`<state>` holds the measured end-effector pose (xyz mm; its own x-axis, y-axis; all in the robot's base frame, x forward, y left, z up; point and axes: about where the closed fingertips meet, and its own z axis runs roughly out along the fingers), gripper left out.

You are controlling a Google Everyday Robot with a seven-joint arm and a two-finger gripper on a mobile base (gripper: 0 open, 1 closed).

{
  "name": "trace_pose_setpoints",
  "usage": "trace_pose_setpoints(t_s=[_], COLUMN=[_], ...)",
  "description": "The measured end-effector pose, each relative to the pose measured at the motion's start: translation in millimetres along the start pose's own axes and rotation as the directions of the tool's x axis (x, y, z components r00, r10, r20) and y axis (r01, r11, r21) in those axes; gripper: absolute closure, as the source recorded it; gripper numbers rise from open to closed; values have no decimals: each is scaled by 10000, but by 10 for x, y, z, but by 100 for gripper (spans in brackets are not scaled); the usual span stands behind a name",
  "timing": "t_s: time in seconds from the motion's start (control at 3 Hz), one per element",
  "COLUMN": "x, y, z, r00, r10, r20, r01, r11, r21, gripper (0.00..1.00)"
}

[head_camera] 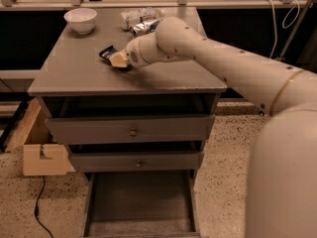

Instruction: Place rxbar blueberry into bottom drawer

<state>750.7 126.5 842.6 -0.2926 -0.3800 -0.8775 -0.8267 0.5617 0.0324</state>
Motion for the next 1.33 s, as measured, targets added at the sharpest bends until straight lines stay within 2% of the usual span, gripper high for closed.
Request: trace_pose_setpoints(t_s=[0.33, 0.67, 1.0, 1.33], x=[-3, 180, 178, 296], y=[103, 97, 102, 632], z=[-568, -1251, -1245, -1263], r00=[9962, 9896, 9896, 9845], r10=[-200, -647, -648, -1664], r20=[853, 1289, 1288, 558], r01=[218, 676, 679, 1729], r11=[9996, 9975, 9975, 9740], r21=[-202, -186, -198, -1462], gripper=[100, 100, 100, 100])
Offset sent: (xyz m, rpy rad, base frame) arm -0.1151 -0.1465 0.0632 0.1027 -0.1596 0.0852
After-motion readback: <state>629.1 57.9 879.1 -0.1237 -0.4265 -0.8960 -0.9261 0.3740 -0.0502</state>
